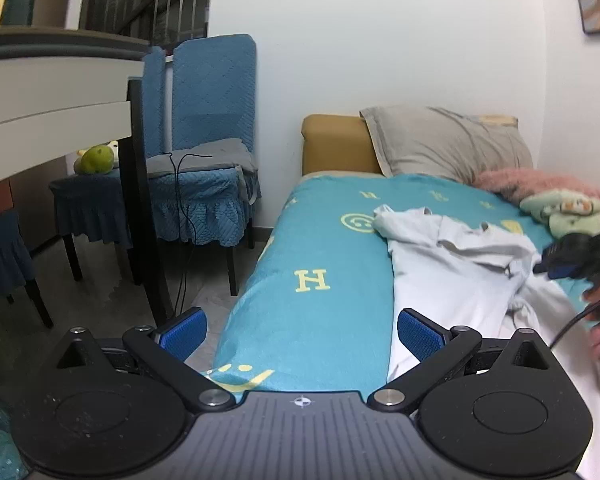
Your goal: Fold clothes
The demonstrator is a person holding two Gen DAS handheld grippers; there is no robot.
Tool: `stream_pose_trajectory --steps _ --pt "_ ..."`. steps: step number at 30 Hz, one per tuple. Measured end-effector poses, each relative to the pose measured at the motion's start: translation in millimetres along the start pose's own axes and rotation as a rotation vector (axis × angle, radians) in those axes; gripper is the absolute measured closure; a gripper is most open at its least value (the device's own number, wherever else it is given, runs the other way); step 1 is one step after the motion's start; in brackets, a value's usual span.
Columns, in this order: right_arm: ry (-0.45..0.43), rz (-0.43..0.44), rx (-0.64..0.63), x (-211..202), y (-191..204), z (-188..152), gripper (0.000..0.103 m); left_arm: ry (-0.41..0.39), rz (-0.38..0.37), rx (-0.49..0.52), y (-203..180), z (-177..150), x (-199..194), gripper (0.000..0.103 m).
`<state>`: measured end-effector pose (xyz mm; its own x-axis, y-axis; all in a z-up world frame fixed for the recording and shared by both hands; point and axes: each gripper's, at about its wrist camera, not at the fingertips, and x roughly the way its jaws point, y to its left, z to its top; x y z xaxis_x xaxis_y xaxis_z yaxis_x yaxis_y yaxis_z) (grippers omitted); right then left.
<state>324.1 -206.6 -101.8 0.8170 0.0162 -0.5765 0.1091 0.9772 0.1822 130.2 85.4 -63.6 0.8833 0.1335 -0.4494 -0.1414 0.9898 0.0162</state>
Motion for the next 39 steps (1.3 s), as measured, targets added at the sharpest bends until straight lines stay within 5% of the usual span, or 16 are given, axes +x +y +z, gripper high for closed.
stream_pose_trajectory --steps 1,2,12,20,39 --pt "-0.002 0.007 -0.014 -6 2 1 0.025 0.000 -0.001 0.004 -1 -1 -2 0.000" --pt "-0.021 0.016 -0.028 -19 5 1 0.019 0.001 -0.001 0.007 -3 -1 -3 0.000" --pt "-0.061 0.075 -0.079 -181 13 1 0.019 -0.020 -0.001 0.030 -3 -1 -33 0.001" --pt "-0.134 0.151 -0.102 -280 8 -56 0.019 -0.006 -0.025 0.031 -4 -3 -60 0.001" --pt "-0.169 0.173 -0.053 -286 -19 -70 0.019 0.021 -0.011 0.113 -28 -8 -71 0.001"
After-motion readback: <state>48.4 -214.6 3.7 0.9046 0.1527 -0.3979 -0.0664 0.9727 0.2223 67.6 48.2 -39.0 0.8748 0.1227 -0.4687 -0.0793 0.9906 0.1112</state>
